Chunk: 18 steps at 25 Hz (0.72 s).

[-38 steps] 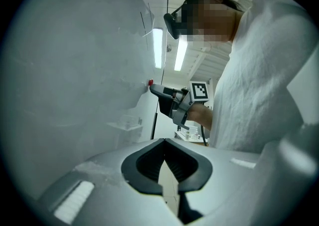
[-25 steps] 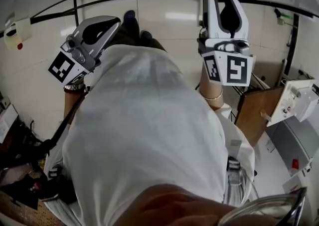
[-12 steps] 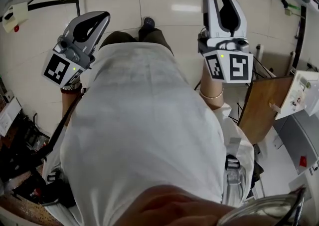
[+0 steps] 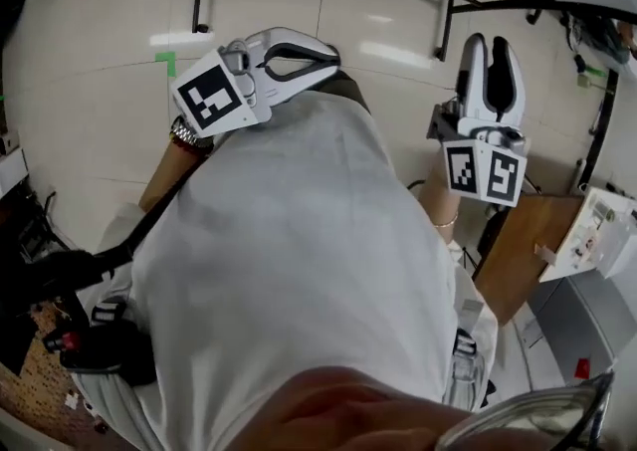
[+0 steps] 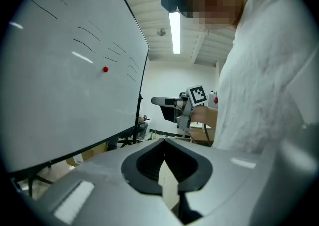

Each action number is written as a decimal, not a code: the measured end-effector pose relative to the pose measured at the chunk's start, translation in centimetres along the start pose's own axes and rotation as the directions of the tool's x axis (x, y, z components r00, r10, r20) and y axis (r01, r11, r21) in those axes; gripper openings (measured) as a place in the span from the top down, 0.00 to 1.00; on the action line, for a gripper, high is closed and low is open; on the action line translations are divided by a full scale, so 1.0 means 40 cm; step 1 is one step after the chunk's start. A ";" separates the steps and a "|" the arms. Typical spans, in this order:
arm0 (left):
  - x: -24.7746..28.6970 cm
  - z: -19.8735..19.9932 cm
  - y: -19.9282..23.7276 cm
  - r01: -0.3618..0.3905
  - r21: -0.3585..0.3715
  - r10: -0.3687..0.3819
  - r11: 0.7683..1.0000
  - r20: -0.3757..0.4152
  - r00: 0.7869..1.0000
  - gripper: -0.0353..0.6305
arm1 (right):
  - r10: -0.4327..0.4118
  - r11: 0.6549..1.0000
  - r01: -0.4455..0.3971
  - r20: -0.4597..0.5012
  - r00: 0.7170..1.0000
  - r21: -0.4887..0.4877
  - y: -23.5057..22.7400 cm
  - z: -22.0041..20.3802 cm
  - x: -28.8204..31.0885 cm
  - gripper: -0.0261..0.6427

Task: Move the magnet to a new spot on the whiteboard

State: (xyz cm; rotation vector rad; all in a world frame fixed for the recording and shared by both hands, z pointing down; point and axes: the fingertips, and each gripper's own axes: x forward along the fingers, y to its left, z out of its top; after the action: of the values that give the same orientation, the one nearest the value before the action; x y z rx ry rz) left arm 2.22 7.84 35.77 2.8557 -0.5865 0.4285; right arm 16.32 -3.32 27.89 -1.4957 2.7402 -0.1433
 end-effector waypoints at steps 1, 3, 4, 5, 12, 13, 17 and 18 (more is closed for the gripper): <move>-0.024 -0.009 -0.032 0.011 -0.023 -0.011 1.000 0.019 1.000 0.94 | 0.010 1.000 -0.010 0.004 1.000 -0.007 0.041 0.006 -0.015 0.77; -0.067 -0.022 -0.097 0.032 -0.033 -0.031 0.999 0.050 0.998 0.94 | 0.022 0.999 -0.022 0.010 1.000 -0.026 0.117 0.020 -0.058 0.77; -0.083 -0.026 -0.128 0.038 -0.004 -0.037 0.999 0.066 0.997 0.94 | 0.027 0.999 -0.027 0.012 1.000 -0.037 0.154 0.026 -0.081 0.77; -0.098 -0.032 -0.157 0.041 0.034 -0.044 0.999 0.085 0.995 0.94 | 0.037 0.998 -0.036 0.013 0.999 -0.047 0.191 0.026 -0.104 0.77; -0.154 -0.108 -0.271 0.072 0.023 -0.074 0.997 0.131 0.989 0.94 | 0.059 0.997 -0.060 -0.023 0.998 -0.056 0.326 -0.018 -0.221 0.77; -0.151 -0.111 -0.282 0.086 0.027 -0.089 0.996 0.138 0.986 0.94 | 0.047 0.997 -0.048 -0.027 0.999 -0.054 0.324 -0.018 -0.239 0.77; -0.139 -0.129 -0.298 0.123 -0.011 -0.120 0.992 0.155 0.981 0.94 | 0.018 0.999 -0.020 -0.036 0.999 -0.051 0.320 -0.019 -0.284 0.77; -0.136 -0.132 -0.298 0.128 -0.017 -0.124 0.992 0.153 0.980 0.94 | 0.019 0.998 -0.021 -0.033 0.999 -0.053 0.321 -0.016 -0.289 0.77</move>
State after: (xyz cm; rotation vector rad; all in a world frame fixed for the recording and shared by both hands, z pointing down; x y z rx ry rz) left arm 1.05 21.84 37.42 2.8967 -0.4291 0.1820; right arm 11.79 13.33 27.04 -1.4916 2.8052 -0.0961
